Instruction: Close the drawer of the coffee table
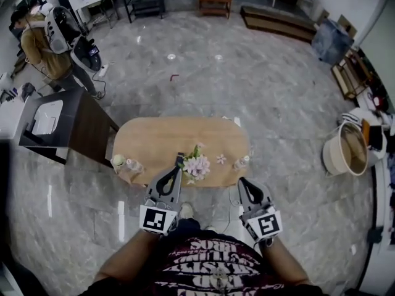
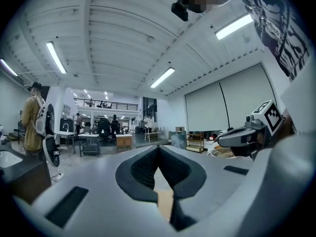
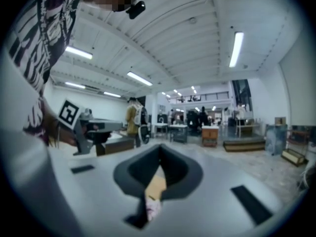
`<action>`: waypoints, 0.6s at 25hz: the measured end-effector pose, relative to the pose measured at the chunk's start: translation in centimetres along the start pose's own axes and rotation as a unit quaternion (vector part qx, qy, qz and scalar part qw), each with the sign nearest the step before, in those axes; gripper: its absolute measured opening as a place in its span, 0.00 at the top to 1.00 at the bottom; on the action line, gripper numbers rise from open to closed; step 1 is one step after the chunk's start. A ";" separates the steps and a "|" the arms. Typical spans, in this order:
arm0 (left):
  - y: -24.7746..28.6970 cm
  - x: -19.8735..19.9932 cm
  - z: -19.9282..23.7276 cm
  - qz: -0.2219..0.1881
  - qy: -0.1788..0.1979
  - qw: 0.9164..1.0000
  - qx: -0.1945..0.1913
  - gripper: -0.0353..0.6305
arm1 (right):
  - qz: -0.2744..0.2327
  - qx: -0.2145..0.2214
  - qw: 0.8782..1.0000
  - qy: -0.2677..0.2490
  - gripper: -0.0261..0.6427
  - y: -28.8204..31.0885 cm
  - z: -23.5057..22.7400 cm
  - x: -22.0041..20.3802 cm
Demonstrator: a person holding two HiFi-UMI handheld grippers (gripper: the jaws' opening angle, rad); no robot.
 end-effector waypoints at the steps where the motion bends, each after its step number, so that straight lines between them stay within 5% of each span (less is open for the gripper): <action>1: 0.6 0.0 0.3 0.001 0.000 1.000 -0.004 0.91 | 0.000 -0.003 1.000 0.006 0.91 0.8 -0.1 0.5; 5: 4.0 0.3 1.1 -0.015 -0.010 0.999 -0.037 0.91 | 0.039 -0.019 0.999 0.031 0.91 3.2 -0.1 1.1; 8: 6.6 0.9 1.5 -0.033 0.007 0.997 -0.074 0.91 | 0.017 -0.021 0.999 0.022 0.91 5.1 -0.3 1.0; 12: 8.5 0.2 1.9 -0.030 -0.008 0.996 -0.081 0.91 | 0.021 -0.054 0.998 0.029 0.91 5.3 -1.7 1.5; 15: 9.0 -1.3 2.2 -0.014 -0.013 0.997 -0.081 0.91 | 0.024 -0.047 0.999 -0.014 0.91 4.2 -3.1 1.6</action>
Point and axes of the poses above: the fingertips, and each gripper's own axes: y forward along the fingers, z to its left, x out of its top, the point moved 8 cm from there along -y, backward along the fingers, and after that the axes turned 5 degrees about x, right-handed, at the moved point
